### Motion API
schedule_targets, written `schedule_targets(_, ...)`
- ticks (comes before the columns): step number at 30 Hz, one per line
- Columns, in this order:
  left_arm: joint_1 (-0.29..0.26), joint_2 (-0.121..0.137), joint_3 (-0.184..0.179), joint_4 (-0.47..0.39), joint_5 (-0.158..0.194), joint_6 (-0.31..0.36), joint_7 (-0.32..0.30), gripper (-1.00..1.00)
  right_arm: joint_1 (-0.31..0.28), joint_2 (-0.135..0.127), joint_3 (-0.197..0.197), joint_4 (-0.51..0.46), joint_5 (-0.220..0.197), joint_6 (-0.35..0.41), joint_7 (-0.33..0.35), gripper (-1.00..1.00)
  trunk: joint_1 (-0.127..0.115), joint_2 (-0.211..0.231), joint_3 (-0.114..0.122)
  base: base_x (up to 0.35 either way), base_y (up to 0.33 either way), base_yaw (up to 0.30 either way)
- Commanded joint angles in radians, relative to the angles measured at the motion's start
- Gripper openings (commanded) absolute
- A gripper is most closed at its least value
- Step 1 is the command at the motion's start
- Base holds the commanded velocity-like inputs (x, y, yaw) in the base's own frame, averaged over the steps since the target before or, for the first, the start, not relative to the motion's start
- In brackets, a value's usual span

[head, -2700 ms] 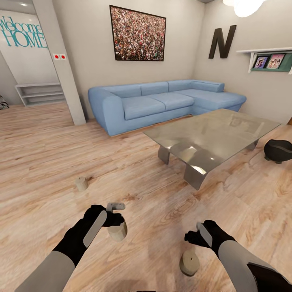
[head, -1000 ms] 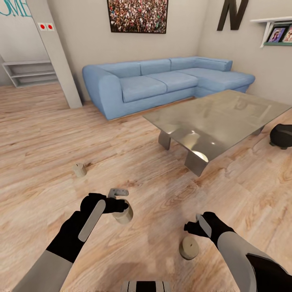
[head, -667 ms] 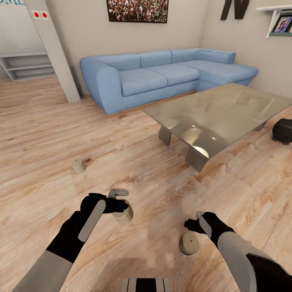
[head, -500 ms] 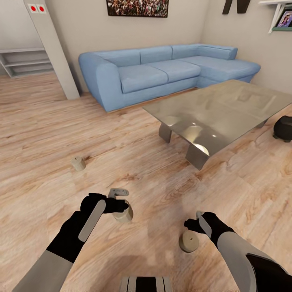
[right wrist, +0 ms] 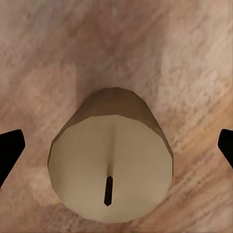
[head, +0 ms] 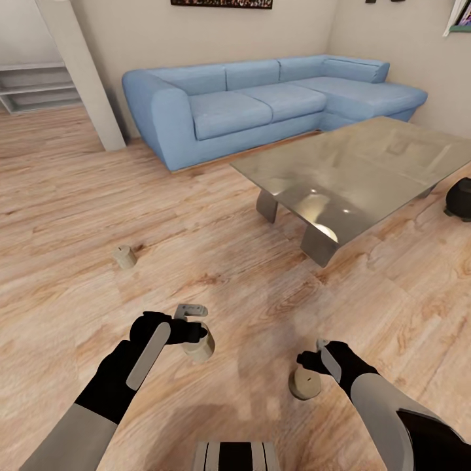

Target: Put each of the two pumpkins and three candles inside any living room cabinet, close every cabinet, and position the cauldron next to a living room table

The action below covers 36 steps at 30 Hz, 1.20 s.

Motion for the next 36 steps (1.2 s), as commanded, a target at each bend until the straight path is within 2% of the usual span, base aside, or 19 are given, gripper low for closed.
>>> schedule_targets(1,-0.001,0.001,-0.002,-0.001,0.011,0.002,0.010,-1.00,0.000,0.001,-0.005,-0.002,0.001,0.003,-0.002,1.00,0.000,0.000,-0.001,0.000,0.000,0.000)
schedule_targets(5,-0.001,0.001,-0.002,-0.002,0.011,0.002,0.010,-1.00,0.000,0.001,-0.003,0.001,0.001,-0.002,-0.002,1.00,0.000,0.000,-0.001,0.000,0.000,0.000)
schedule_targets(9,-0.001,0.001,-0.003,-0.001,0.011,0.002,0.010,-1.00,0.000,0.001,-0.004,0.004,0.001,-0.003,-0.002,1.00,0.002,-0.001,-0.016,0.000,0.000,0.000)
schedule_targets(16,-0.001,0.001,-0.003,-0.001,0.011,0.002,0.010,-1.00,0.000,0.004,-0.003,0.008,0.000,-0.002,-0.002,1.00,0.002,-0.001,-0.016,0.000,0.000,0.000)
schedule_targets(25,-0.001,0.001,-0.004,-0.001,0.011,0.002,0.010,-1.00,0.000,0.026,-0.002,0.008,0.000,0.000,-0.003,1.00,0.002,-0.001,-0.016,0.000,0.000,0.000)
schedule_targets(29,-0.001,0.001,-0.004,-0.001,0.011,0.002,0.010,-1.00,0.000,0.028,-0.001,0.008,0.000,0.000,-0.003,1.00,0.003,-0.002,-0.028,0.000,0.000,0.000)
schedule_targets(36,-0.001,0.000,-0.004,-0.001,0.008,0.002,0.010,-1.00,0.000,0.022,-0.006,0.009,0.001,0.006,-0.005,1.00,0.003,-0.002,-0.028,0.000,0.000,0.000)
